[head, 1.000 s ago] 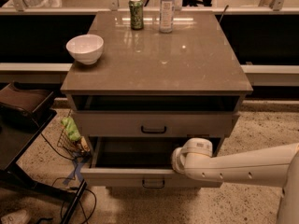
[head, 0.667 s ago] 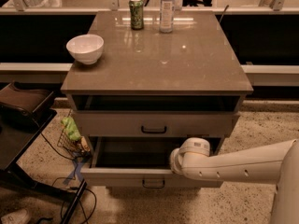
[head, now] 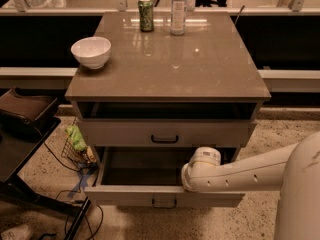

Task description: Open middle drawer

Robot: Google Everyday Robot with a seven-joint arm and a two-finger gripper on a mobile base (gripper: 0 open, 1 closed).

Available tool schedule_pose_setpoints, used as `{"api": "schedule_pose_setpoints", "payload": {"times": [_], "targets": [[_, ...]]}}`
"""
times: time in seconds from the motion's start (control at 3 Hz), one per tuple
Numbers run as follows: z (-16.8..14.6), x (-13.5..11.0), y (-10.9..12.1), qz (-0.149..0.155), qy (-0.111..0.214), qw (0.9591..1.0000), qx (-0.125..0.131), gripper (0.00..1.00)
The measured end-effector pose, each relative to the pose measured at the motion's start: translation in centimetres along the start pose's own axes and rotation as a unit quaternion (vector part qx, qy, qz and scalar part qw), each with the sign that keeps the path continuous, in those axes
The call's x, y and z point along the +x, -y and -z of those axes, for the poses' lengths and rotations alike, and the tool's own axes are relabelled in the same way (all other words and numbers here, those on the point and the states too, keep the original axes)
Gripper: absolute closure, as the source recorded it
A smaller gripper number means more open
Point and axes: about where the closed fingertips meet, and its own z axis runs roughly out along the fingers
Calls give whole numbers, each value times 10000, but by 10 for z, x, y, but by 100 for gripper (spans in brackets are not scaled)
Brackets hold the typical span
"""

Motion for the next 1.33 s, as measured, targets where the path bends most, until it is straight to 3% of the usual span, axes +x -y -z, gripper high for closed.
{"api": "schedule_pose_setpoints", "payload": {"times": [1.0,1.33], "targets": [[23,18,-63,23,-183,9970,-750,100],[27,16,-78,17,-112,9952,-974,100]]}}
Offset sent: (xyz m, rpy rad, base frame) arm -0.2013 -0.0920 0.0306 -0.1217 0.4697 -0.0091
